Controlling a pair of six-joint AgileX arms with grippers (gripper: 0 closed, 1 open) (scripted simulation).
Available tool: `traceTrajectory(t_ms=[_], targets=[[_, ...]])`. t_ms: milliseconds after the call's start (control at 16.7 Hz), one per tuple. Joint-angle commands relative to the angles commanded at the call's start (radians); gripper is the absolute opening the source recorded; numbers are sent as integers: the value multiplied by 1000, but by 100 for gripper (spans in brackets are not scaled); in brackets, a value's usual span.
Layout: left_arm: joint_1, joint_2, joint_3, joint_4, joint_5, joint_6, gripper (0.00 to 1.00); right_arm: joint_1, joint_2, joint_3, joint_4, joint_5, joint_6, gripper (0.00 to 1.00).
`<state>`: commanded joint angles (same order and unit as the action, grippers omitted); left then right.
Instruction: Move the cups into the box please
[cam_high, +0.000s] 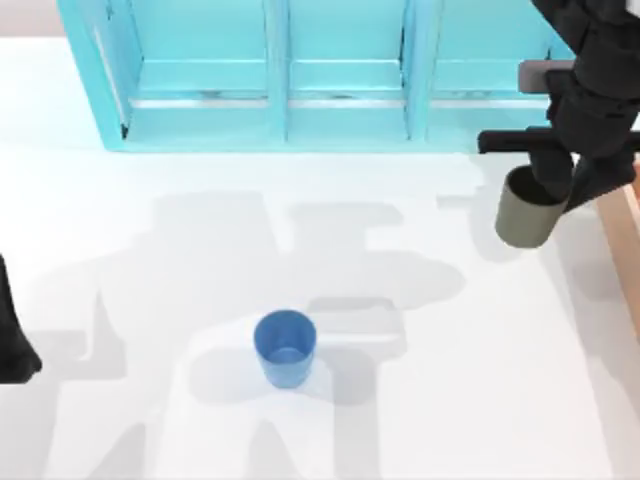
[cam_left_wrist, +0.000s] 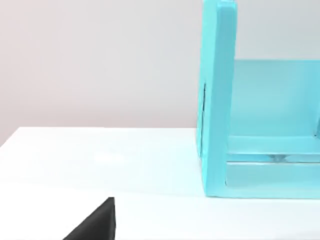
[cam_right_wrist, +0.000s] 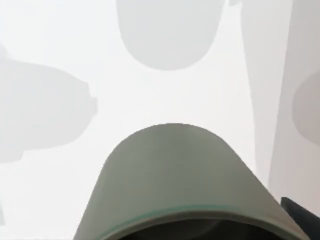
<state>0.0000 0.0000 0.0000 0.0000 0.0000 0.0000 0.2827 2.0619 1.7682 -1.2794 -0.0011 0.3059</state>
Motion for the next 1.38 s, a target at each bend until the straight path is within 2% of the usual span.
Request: traceTrajectory(t_ms=[480, 600, 1380], targets=[[0, 0, 0, 0, 0, 0, 100, -53, -51, 0, -50, 2, -59, 0], [0, 0, 0, 0, 0, 0, 100, -104, -91, -34, -50, 2, -108, 0], [0, 0, 0, 0, 0, 0, 100, -784, -635, -503, -41, 3, -797, 0]])
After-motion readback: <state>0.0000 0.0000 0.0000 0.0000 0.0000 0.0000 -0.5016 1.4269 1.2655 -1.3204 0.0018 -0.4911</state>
